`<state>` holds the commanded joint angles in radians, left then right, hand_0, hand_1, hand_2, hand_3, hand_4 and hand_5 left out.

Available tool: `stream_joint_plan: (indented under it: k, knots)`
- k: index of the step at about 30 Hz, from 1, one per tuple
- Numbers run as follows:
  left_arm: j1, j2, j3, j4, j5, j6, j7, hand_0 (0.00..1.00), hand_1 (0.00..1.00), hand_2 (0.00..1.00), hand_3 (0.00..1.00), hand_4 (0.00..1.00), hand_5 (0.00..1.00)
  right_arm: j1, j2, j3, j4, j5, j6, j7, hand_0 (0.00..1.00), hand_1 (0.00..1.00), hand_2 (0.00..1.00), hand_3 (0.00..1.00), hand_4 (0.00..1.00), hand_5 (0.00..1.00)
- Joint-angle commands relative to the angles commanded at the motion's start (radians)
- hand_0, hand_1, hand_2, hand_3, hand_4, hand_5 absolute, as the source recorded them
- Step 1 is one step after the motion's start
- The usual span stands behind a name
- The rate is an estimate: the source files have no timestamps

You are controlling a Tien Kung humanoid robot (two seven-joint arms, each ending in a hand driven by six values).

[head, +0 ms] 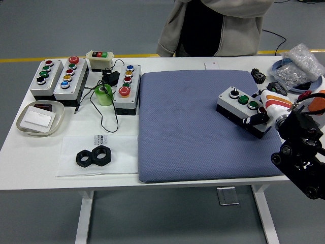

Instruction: Pick up the button,place it on the desk,press the button,press the button

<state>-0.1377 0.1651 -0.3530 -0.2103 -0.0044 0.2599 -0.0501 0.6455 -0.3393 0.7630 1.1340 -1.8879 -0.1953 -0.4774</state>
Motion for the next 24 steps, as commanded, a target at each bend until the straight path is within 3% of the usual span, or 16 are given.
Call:
stream_joint_plan:
  k: [10, 15, 24]
  knots:
    - [0.001, -0.001, -0.002, 0.001, 0.001, 0.000, 0.000, 0.714, 0.826, 0.849, 0.821, 0.625, 0.998, -0.026, -0.098, -0.096, 0.139, 0.086, -0.009, 0.188, 0.406, 0.399, 0.466, 0.684, 0.805, 0.166]
    - [0.001, -0.002, -0.002, 0.001, 0.001, 0.000, 0.000, 0.716, 0.826, 0.849, 0.821, 0.625, 0.998, -0.032, -0.138, -0.148, 0.202, 0.081, -0.033, 0.345, 0.398, 0.396, 0.456, 0.673, 0.805, 0.175]
    - [0.001, -0.003, -0.002, 0.000, 0.001, 0.000, 0.001, 0.717, 0.827, 0.850, 0.821, 0.624, 0.998, -0.005, -0.159, -0.204, 0.177, 0.061, -0.105, 0.604, 0.399, 0.397, 0.453, 0.662, 0.814, 0.157]
